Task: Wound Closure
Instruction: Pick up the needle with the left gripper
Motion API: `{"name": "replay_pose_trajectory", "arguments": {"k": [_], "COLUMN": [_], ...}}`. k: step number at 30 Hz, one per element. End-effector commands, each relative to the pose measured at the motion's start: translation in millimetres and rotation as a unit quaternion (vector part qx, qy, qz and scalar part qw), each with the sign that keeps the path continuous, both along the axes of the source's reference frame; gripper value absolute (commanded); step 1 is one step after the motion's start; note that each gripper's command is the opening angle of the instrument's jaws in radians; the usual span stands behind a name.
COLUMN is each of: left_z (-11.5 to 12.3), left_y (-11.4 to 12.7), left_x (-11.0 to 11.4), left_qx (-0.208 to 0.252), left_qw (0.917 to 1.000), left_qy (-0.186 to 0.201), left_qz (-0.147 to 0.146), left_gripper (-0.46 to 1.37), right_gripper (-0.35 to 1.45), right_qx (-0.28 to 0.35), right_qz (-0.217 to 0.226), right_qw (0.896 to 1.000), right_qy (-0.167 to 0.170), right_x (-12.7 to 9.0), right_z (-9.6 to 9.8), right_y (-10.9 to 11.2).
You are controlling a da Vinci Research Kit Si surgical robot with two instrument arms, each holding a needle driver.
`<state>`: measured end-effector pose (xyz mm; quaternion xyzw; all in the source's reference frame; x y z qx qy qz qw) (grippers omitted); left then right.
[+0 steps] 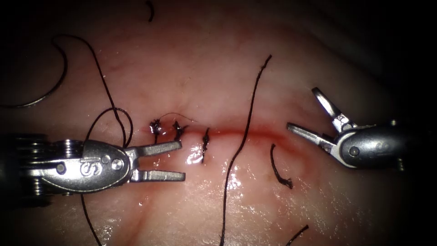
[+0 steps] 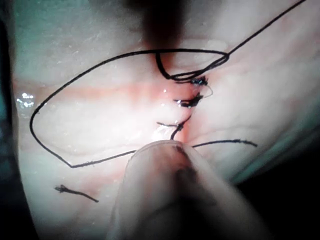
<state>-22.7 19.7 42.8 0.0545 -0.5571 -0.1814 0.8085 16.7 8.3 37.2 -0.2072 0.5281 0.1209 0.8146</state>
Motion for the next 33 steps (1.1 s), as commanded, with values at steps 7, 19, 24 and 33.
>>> {"name": "replay_pose_trajectory", "arguments": {"k": [7,19,24,33], "left_z": [-0.2,-0.4,-0.3,0.6], "left_y": [0.3,1.3,1.4,2.0], "left_x": [3.7,9.5,10.4,12.9], "left_qx": [-0.004,0.031,0.042,0.064], "left_qw": [0.9996,0.9827,0.9796,0.9710], "left_qy": [0.028,0.160,0.171,0.215], "left_qz": [-0.003,-0.088,-0.097,-0.082], "left_gripper": [0.46,0.66,0.74,0.71], "right_gripper": [1.28,1.27,1.26,1.26], "right_qx": [0.013,0.019,0.019,0.023], "right_qz": [-0.022,-0.026,-0.028,-0.028], "right_qw": [1.000,0.999,0.999,0.999], "right_qy": [-0.003,-0.002,-0.003,-0.005], "right_x": [0.1,0.4,0.4,0.9], "right_z": [-0.2,0.0,0.1,0.2], "right_y": [-0.2,-0.7,-0.8,-1.2]}}
